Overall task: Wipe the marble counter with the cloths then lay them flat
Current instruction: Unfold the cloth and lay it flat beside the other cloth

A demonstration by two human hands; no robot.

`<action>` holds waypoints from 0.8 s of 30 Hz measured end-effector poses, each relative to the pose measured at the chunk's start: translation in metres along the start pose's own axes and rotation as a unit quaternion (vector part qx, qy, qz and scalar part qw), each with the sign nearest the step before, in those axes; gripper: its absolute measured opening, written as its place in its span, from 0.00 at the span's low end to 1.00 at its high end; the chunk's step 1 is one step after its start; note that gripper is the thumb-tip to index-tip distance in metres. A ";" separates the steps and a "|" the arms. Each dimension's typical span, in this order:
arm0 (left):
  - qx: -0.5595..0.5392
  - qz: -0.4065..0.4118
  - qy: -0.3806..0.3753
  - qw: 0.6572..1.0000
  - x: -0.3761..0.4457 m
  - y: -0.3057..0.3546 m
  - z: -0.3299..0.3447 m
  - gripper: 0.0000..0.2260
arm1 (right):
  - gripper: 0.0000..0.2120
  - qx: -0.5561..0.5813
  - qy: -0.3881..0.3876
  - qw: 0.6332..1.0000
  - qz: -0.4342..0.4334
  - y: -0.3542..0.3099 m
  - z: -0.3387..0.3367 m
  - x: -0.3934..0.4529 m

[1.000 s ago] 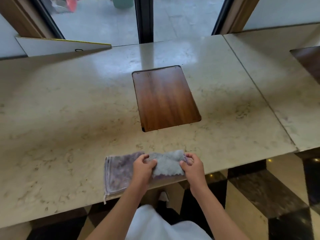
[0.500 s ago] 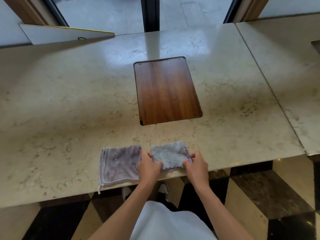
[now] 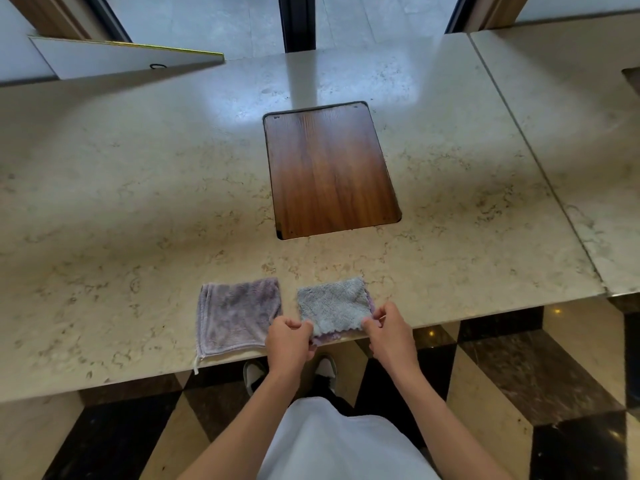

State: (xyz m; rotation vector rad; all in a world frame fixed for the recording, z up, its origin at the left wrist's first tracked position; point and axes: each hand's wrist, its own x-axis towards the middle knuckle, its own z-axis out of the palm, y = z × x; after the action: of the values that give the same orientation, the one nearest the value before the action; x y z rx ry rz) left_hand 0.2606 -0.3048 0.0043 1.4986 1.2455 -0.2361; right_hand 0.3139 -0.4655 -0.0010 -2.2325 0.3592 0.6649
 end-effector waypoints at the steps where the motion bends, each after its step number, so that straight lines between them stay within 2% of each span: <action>1: -0.012 -0.005 -0.008 1.000 -0.002 -0.001 -0.001 0.05 | 0.08 -0.017 -0.005 1.000 -0.002 -0.002 0.000 -0.001; 4: -0.043 -0.008 -0.031 0.999 -0.003 0.001 -0.002 0.02 | 0.09 -0.047 0.003 0.999 0.001 -0.005 0.001 0.001; 7: -0.073 -0.021 -0.039 0.996 -0.003 0.002 -0.003 0.08 | 0.08 -0.035 0.004 0.999 0.004 -0.007 0.004 0.003; 11: -0.072 -0.024 -0.042 0.996 -0.004 0.002 -0.001 0.05 | 0.10 -0.030 0.011 0.999 0.013 -0.007 0.006 0.005; 15: -0.073 -0.009 -0.049 0.996 -0.004 0.003 0.001 0.06 | 0.10 -0.008 0.018 0.999 0.032 -0.006 0.004 0.006; 20: -0.016 0.018 -0.029 0.999 0.002 -0.001 0.002 0.09 | 0.04 0.017 0.029 0.998 0.045 -0.004 -0.003 0.005; 24: 0.081 0.064 -0.014 0.995 0.003 -0.004 0.003 0.11 | 0.05 -0.083 0.046 0.995 0.016 0.003 -0.007 0.003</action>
State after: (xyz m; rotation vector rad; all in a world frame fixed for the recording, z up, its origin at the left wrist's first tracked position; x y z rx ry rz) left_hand 0.2604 -0.3058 -0.0015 1.7019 1.1246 -0.2779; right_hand 0.3174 -0.4731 0.0000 -2.4266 0.3981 0.6304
